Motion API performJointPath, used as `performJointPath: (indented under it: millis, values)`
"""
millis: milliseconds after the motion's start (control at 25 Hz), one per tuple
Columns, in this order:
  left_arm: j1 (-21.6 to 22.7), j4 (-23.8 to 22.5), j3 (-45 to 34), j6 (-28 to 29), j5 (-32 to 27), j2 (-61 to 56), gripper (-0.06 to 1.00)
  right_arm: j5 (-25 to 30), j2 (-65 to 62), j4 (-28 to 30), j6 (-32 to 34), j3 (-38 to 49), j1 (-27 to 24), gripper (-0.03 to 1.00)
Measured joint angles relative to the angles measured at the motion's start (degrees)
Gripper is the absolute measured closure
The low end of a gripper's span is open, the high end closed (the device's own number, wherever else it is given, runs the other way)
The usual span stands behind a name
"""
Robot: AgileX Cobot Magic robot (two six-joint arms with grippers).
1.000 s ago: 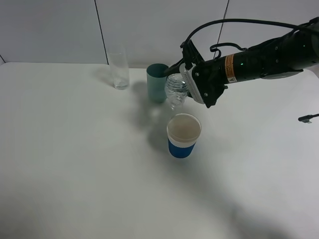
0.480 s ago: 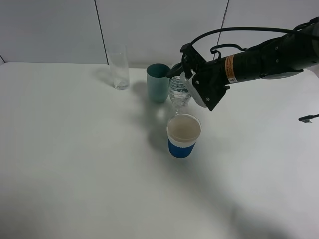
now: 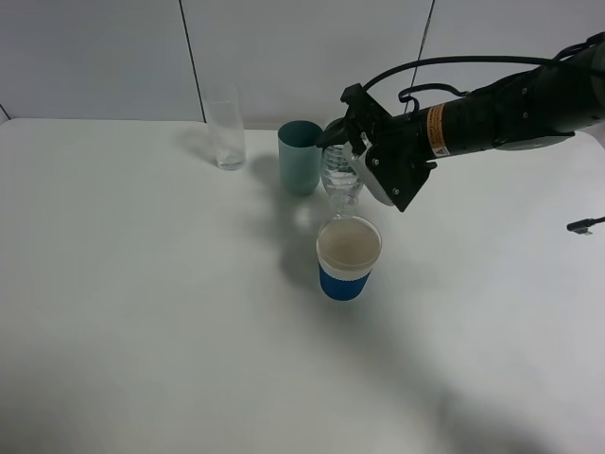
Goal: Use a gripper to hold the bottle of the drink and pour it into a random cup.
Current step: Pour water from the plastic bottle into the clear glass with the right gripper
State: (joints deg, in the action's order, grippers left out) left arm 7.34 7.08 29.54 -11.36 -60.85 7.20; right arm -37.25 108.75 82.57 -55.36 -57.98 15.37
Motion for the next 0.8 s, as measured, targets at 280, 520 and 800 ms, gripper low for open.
performJointPath:
  millis: [280,520,800]
  values:
    - [0.0,0.0,0.0,0.0,0.0,0.0,-0.05,0.06,0.0,-0.53,-1.93,0.0,0.0,0.4]
    - [0.0,0.0,0.0,0.0,0.0,0.0,-0.05,0.06,0.0,-1.46,-3.37,0.0,0.0,0.4]
    - [0.0,0.0,0.0,0.0,0.0,0.0,-0.05,0.12,0.0,-2.01,-5.59,0.0,0.0,0.4]
